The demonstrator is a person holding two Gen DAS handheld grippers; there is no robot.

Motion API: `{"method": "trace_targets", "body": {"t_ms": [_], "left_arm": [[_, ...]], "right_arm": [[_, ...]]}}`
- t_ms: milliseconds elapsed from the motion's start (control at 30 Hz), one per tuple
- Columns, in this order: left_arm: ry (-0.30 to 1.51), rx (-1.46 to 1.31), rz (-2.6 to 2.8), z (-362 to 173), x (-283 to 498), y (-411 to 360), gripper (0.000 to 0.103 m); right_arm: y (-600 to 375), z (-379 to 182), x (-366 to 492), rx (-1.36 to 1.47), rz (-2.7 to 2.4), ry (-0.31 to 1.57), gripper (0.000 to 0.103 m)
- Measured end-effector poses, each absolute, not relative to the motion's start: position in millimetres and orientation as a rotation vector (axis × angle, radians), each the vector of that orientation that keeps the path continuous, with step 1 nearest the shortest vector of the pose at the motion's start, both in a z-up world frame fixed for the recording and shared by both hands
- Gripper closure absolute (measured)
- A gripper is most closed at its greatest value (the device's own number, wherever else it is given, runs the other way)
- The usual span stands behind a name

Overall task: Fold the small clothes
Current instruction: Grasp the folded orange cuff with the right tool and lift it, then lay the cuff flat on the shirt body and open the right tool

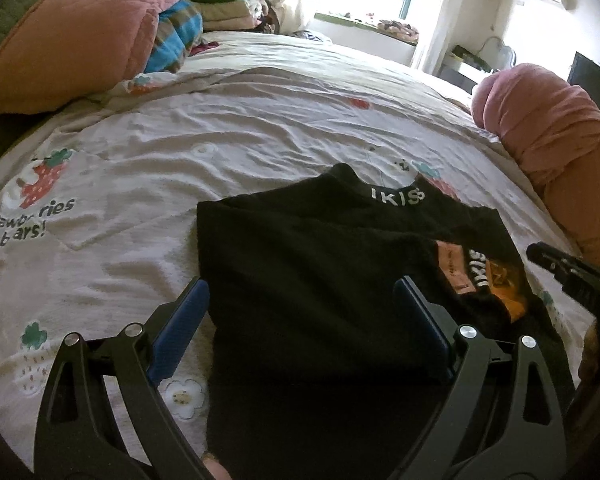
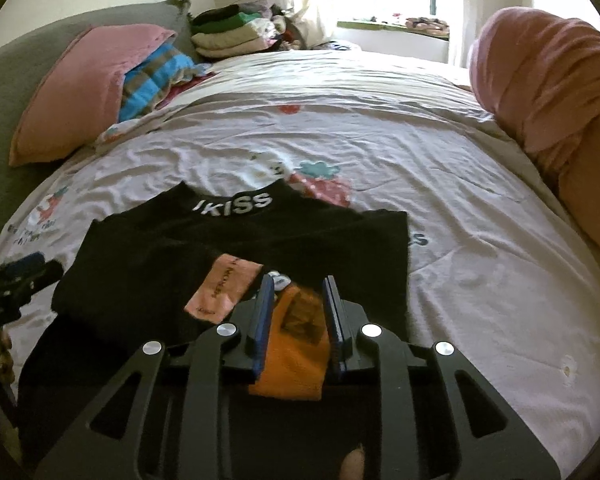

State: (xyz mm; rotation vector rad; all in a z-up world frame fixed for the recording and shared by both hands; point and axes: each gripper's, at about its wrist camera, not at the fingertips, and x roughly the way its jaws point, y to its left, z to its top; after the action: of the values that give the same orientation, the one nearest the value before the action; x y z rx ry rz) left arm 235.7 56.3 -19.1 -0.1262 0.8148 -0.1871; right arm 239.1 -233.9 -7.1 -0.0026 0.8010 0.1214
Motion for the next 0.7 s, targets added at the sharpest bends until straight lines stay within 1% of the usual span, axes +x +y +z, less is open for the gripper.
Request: {"method": "trace_targets", "body": {"t_ms": [67,100,167,200,233,267,300,333,433,600,700], "left_arm": [[0.822,-0.128,-0.194,-21,237,55,0.018],[0.829,-0.130,-0.205,-23,238,54,0.021],[0.848,-0.127,-0.223,-26,240,51,0.044],[0.859,-0.125,-0.231,-28,241,49,0.048],[0.878,-0.125,-0.242,-32,243,48,0.051],[0.897,-0.127,-0.249,-36,244,48,0.053],[0.915,-0.127,-0.253,-40,245,47,0.055],[0.937,-0.124,-0.253,-44,246,47,0.056],[1.005,-0.136,-0.242,-58,250,51,0.057],[1.024,-0.178,-0.257,-63,248,57,0.057],[1.029,-0.188,-0.260,-64,249,57,0.057]], "right_arm": [[-238,-7,241,0.007,0.108,0.801,0.077],[-237,-8,242,0.008,0.113,0.805,0.077],[-229,-11,243,-0.007,0.146,0.822,0.077],[-224,-13,243,-0.017,0.168,0.828,0.076],[-219,-14,242,-0.026,0.188,0.834,0.074],[-212,-15,242,-0.032,0.213,0.840,0.066],[-206,-16,242,-0.033,0.234,0.845,0.062],[-199,-17,242,-0.036,0.262,0.851,0.062],[-182,-21,244,-0.062,0.302,0.865,0.062],[-179,-49,254,-0.097,0.253,0.963,0.059],[-203,-69,259,-0.005,0.230,1.028,0.057]]}}
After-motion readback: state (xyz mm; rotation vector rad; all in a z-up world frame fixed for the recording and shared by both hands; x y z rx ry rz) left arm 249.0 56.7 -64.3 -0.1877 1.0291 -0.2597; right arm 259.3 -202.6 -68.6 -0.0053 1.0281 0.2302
